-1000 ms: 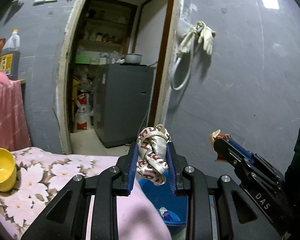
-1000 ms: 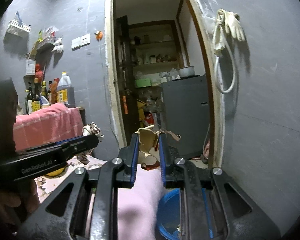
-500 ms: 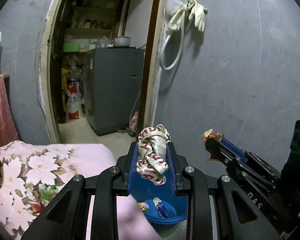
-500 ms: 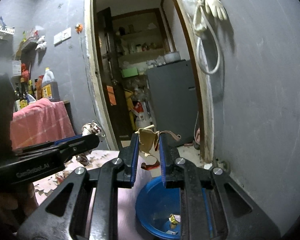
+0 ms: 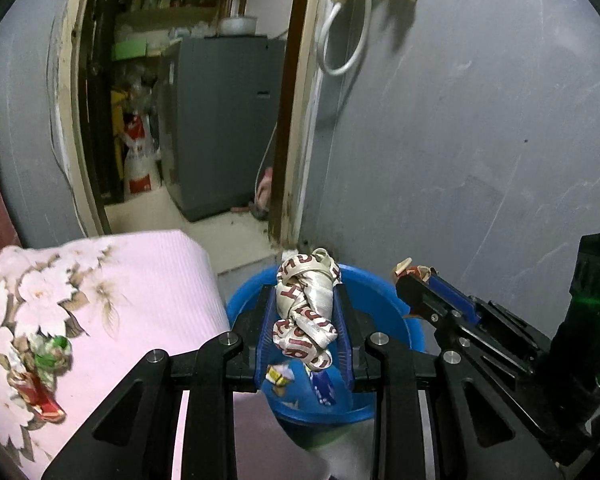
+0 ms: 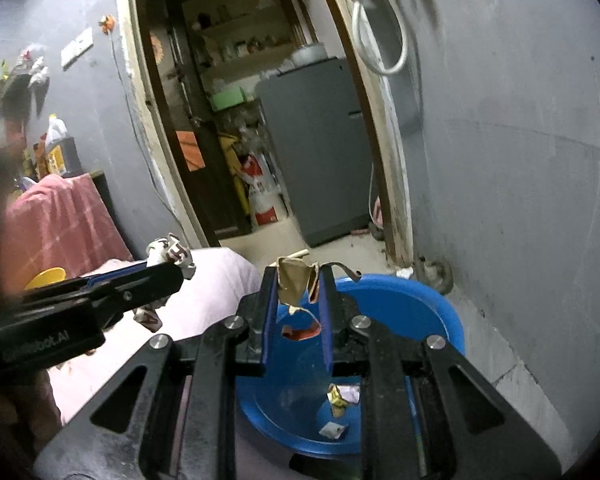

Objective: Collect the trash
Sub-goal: 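Open the left tool to drop the wrapper while the right tool releases the scrap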

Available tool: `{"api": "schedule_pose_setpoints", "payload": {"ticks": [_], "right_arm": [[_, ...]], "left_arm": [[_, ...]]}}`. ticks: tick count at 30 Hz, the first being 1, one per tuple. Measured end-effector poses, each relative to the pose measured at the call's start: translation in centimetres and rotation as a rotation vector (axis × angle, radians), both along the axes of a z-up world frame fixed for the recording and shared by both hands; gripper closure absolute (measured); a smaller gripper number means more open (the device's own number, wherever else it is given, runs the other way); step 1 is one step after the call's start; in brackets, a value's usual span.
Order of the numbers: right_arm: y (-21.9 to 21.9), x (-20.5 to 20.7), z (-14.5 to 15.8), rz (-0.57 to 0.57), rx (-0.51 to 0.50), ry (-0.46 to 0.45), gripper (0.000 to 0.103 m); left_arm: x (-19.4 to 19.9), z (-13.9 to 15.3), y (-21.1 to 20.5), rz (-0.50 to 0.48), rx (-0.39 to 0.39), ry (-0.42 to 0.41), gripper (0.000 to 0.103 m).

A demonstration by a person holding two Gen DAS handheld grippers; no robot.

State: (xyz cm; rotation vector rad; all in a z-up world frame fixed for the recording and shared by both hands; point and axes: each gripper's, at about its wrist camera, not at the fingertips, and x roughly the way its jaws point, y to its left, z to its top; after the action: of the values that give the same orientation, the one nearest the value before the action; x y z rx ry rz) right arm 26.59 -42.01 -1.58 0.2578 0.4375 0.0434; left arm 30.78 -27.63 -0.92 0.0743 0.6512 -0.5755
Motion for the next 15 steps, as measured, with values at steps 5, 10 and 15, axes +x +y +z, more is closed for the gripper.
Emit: {"api": "schedule_pose_setpoints", "payload": {"ticks": [5,10,15], "right_arm": [[-0.4,0.9,-1.1,-0.004,0.007,0.033,0.075],[-0.7,1.5,-2.0,-0.005,0.01,0.058,0.075],[-1.0,2.1,-2.9,0.001,0.017,0.087,0.074]], "left_arm": [[1.1,-2.1,-0.7,0.01,0.037,0.053,0.079],[1.9,-3.7,-1.1,0.021,0.05,0.099,0.079],[2.3,-4.8,-1.3,0.027,0.061,0.131,0.079]]}}
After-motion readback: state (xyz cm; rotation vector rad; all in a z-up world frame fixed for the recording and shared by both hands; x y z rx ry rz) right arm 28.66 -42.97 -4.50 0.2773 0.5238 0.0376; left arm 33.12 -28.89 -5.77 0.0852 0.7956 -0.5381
